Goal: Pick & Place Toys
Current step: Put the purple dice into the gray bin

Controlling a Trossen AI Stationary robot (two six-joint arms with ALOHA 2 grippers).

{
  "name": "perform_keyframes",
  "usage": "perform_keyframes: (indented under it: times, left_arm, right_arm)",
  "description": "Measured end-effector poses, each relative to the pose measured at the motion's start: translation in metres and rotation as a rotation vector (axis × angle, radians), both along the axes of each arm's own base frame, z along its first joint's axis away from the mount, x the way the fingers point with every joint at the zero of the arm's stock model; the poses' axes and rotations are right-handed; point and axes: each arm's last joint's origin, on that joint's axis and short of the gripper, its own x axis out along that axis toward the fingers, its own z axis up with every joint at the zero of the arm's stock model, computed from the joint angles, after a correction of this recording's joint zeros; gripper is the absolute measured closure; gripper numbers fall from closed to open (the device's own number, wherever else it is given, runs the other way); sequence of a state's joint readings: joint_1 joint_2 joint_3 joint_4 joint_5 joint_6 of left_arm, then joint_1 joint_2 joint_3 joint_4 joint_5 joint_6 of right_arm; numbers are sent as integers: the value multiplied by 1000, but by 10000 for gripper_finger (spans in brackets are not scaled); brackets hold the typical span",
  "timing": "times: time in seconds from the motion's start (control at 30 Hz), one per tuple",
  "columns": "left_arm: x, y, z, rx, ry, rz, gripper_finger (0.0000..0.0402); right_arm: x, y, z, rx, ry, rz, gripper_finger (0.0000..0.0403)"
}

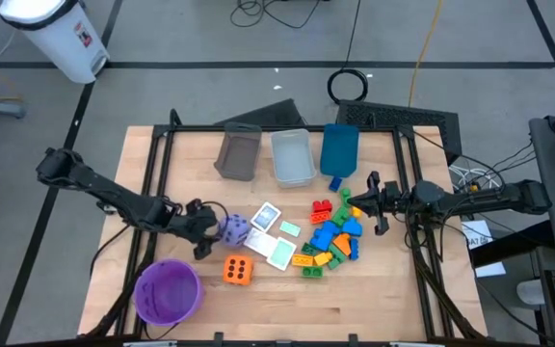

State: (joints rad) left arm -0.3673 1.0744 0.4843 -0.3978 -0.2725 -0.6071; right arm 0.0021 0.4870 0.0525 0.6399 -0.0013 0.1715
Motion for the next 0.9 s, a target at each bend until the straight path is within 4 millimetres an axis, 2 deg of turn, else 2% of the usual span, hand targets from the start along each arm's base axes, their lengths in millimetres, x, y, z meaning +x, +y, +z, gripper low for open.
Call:
perform_keyframes:
  times: [0.3,0.57,0.9]
  left_arm:
    - [1,6,1,119,-55,117,119]
    - [6,9,4,149,-113,164,119]
    - [20,5,-20,198,-10,99,119]
  right_arm:
    - [0,0,0,26,-1,4,403]
    - [0,0,0,26,-4,4,403]
    - [0,0,4,-14,-39,-9,403]
